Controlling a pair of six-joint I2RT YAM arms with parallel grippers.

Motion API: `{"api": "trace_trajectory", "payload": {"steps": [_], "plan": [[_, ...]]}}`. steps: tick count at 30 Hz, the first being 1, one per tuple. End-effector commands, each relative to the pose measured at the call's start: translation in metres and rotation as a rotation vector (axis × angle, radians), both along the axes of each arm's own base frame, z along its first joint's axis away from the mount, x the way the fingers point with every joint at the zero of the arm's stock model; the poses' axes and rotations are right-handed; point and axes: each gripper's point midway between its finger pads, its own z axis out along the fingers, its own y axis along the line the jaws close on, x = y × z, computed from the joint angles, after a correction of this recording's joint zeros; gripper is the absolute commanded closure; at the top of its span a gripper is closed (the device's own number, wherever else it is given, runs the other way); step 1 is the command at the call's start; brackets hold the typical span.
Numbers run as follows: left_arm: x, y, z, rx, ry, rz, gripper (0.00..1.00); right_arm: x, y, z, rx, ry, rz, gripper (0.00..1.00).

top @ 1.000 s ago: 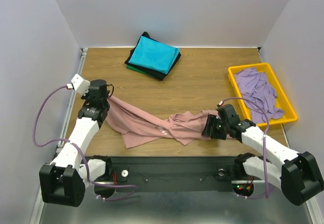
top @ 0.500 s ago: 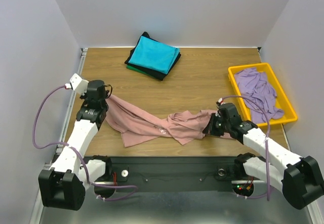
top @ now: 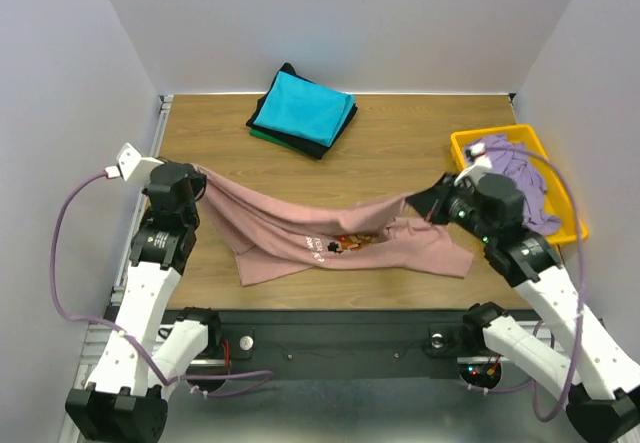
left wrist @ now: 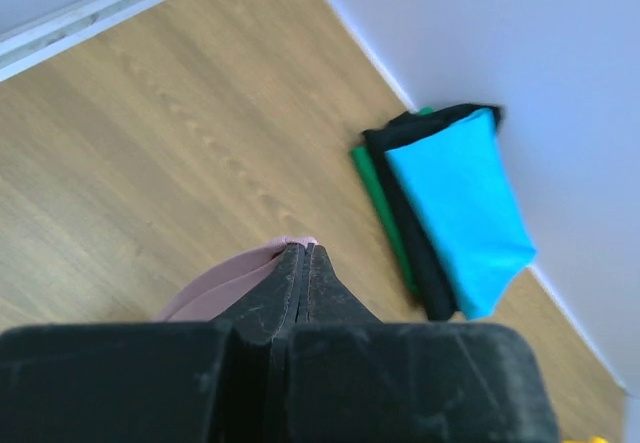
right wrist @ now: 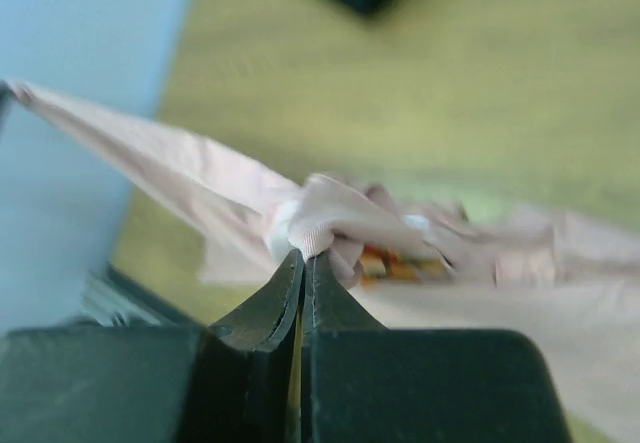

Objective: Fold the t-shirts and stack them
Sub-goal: Flatten the tshirt out

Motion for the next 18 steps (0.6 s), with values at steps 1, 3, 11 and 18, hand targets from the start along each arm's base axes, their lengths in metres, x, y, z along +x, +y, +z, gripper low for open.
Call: {"api": "trace_trajectory", "payload": {"steps": [1,3,11,18], "plan": [[-0.015,0.002,0.074,-0.031,-0.18,-0.001,1.0,0.019,-0.037,0.11,0.05,-0.282,-0.232,1.0],[-0.026,0.003,0.096,-0.04,-0.224,-0.004,1.0,0.021,-0.062,0.153,0.067,-0.366,-0.364,1.0],[-0.079,-0.001,0.185,-0.065,-0.447,-0.073,1.0,-0.007,-0.095,0.295,0.115,-0.649,-0.446,1.0],[-0.144,-0.015,0.274,-0.044,-0.674,-0.208,1.0,-0.072,-0.102,0.399,0.2,-0.899,-0.339,1.0]]}}
